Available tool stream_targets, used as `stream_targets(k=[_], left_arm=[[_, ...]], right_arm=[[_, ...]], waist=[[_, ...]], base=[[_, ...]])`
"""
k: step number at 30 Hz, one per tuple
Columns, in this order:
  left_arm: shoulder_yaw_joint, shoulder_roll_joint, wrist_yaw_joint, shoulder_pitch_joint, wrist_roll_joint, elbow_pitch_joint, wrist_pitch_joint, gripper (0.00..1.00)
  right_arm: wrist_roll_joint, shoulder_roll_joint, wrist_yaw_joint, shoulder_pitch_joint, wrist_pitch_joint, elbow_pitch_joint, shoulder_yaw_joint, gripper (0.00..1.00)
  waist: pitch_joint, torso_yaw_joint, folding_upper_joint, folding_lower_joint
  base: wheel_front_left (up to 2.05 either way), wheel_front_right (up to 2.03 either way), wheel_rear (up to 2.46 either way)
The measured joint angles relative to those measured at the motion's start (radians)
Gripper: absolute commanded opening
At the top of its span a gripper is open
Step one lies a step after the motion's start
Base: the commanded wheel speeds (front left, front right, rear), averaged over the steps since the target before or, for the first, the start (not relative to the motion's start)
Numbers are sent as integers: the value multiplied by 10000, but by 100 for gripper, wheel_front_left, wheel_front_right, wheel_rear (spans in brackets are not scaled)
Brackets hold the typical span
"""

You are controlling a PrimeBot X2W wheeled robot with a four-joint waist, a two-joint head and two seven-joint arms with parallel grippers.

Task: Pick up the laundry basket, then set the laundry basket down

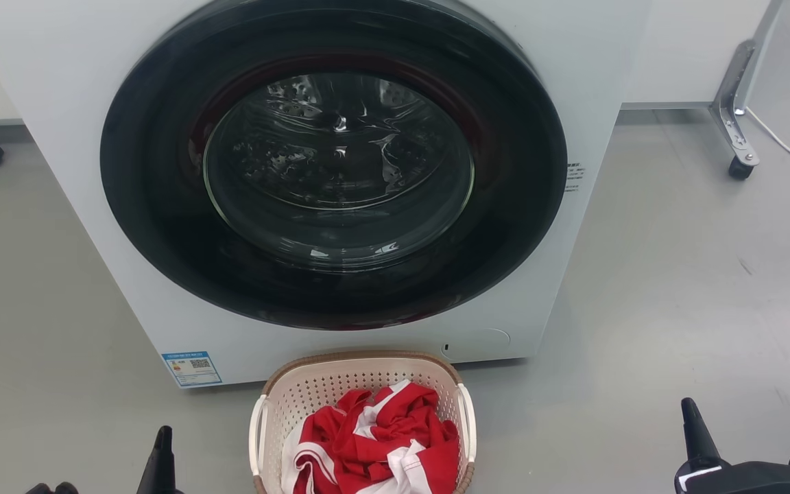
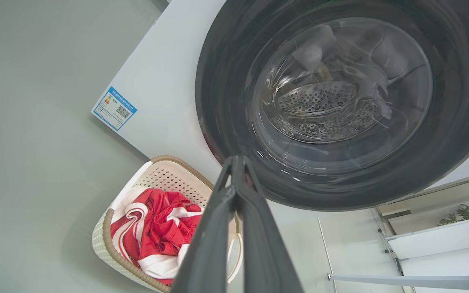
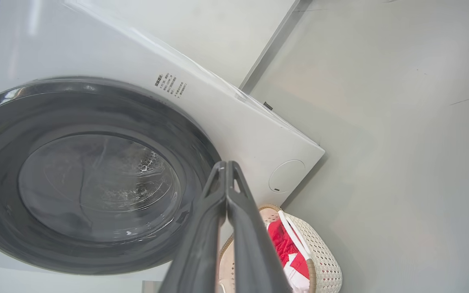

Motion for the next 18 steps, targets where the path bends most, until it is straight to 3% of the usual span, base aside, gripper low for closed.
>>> stream_targets(k=[18], left_arm=[[316, -46, -453, -466, -2665, 247, 646, 0]], right_arm=[[2382, 155, 445, -321, 633, 253, -769, 0]], waist=[[40, 88, 1, 0]], base=[[0, 0, 0]])
